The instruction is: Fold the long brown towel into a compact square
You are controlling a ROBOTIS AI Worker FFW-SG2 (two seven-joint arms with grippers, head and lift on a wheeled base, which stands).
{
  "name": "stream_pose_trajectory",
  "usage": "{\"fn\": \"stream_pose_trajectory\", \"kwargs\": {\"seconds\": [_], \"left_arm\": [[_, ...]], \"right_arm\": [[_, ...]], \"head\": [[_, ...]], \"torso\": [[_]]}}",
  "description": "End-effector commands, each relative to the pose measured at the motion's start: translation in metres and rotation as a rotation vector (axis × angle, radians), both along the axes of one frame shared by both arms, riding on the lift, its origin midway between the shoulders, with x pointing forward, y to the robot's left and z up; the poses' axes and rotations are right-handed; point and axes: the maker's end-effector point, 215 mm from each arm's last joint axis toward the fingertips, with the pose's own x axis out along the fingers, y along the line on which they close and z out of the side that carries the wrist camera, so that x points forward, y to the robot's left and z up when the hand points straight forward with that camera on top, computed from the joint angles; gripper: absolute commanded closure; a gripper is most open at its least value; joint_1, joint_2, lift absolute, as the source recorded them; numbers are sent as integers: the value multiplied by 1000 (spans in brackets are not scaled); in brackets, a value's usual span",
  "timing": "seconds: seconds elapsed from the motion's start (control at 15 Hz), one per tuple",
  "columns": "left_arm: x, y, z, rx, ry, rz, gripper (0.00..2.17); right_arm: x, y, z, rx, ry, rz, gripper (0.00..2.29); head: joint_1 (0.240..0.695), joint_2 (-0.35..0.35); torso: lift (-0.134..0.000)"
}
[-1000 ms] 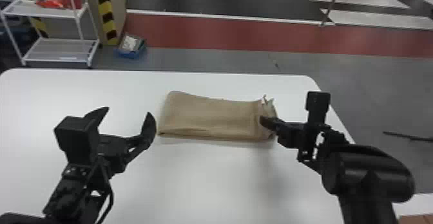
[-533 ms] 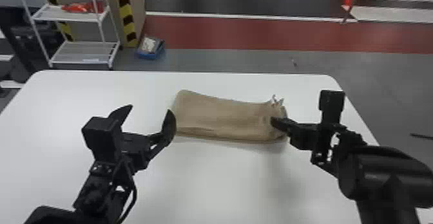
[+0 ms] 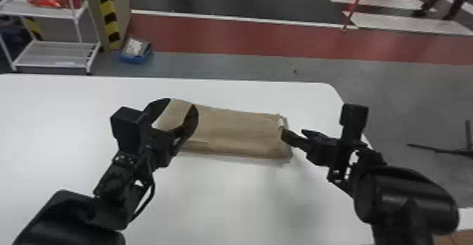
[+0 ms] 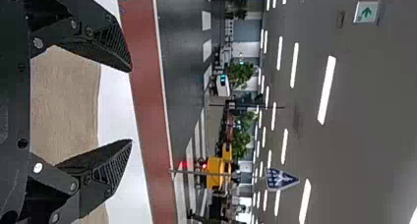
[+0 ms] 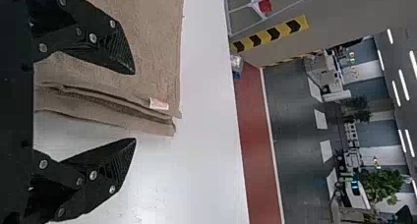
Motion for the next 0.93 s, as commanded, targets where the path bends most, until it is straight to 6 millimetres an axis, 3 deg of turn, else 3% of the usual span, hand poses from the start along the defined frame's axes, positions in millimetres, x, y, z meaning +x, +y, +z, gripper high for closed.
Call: {"fn": "stream_pose_trajectory", "kwargs": {"seconds": [0.0,0.2,0.4,0.53,0.87], "left_arm": [[17,-20,-21,25,42,-34,1835],[28,-31,-36,62,63,-79,1889],[35,-24,-62,105,113,-71,1889],[43,-17,-93,145,199,-59,1889],[54,-5,-108,181,226,-25,1889]], "right_arm": [[-5,-16,1,-4,0,-30,70],[-9,-20,-3,1,23,-37,73],[-7,-7,3,0,16,-16,76],[1,0,5,2,14,-3,83],[22,20,-8,9,48,27,127]], "head": [[695,-219],[695,-262],[695,-266],[695,-252],[695,-218]], "torso": [[-120],[-120],[-120],[-120],[-120]]}}
